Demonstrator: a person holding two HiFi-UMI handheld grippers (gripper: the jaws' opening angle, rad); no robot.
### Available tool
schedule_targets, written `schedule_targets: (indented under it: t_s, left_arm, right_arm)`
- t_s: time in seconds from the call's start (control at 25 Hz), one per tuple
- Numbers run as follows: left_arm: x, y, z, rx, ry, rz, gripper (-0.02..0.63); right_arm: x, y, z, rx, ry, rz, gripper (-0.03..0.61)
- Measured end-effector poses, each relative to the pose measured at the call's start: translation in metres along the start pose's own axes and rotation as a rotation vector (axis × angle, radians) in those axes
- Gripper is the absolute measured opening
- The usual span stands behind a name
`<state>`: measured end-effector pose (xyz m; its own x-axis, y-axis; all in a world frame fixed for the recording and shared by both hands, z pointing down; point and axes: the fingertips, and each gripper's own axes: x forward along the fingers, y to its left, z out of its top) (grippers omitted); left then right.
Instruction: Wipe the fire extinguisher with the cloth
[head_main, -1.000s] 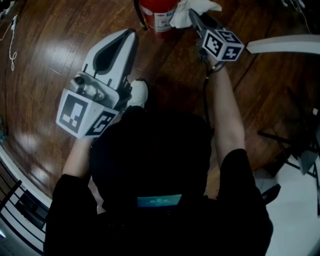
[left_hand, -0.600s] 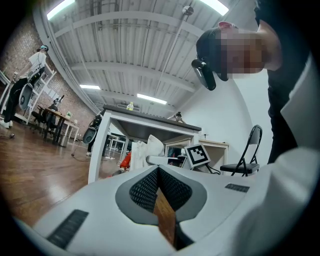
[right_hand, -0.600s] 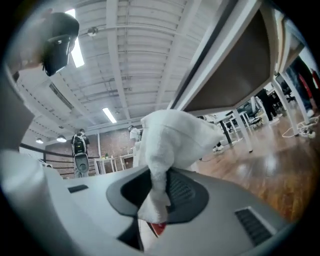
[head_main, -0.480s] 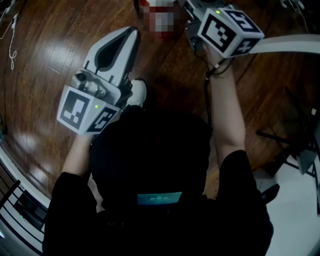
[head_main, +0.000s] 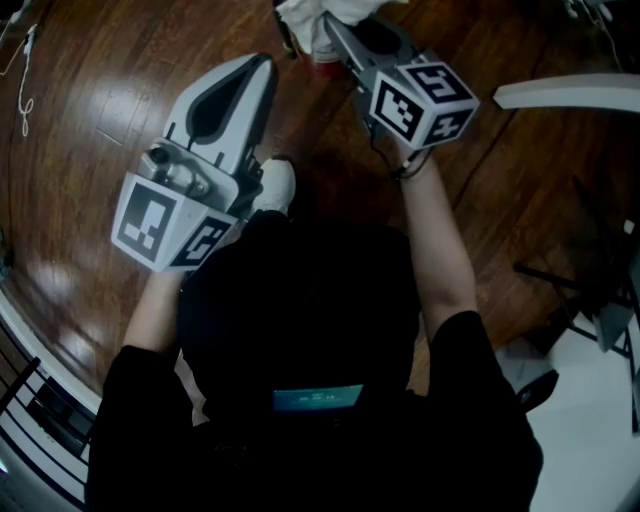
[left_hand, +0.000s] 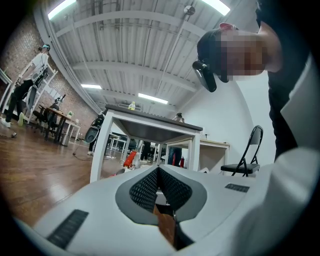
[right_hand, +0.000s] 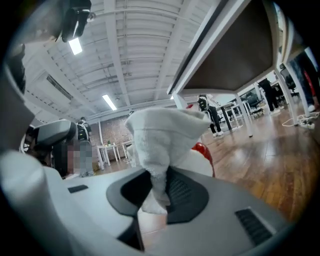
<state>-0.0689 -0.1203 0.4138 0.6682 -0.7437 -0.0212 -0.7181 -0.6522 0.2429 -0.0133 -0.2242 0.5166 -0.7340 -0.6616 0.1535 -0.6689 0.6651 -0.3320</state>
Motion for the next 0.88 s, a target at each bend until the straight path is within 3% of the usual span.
schedule_targets:
  t_s: [0.2,0.52,0.88]
  left_arm:
    - [0.002,-0.002,0.000,0.000,-0.001,-0.005,-0.002]
    - [0.007,-0.005,-0.004,-0.007,0.011,-0.014,-0.002]
    - [0.008,-0.007,-0.004,0.000,0.012,-0.013,-0.002]
  right_arm:
    - [0.002,-0.011,-0.048,0.007,0.093,-0.021,0.094]
    - [0.021,-0.053,-0.157,-0.006,0.296,-0.074,0.094]
    - [0.021,-0.083,-0.219,0.028,0.455,-0.128,0.094]
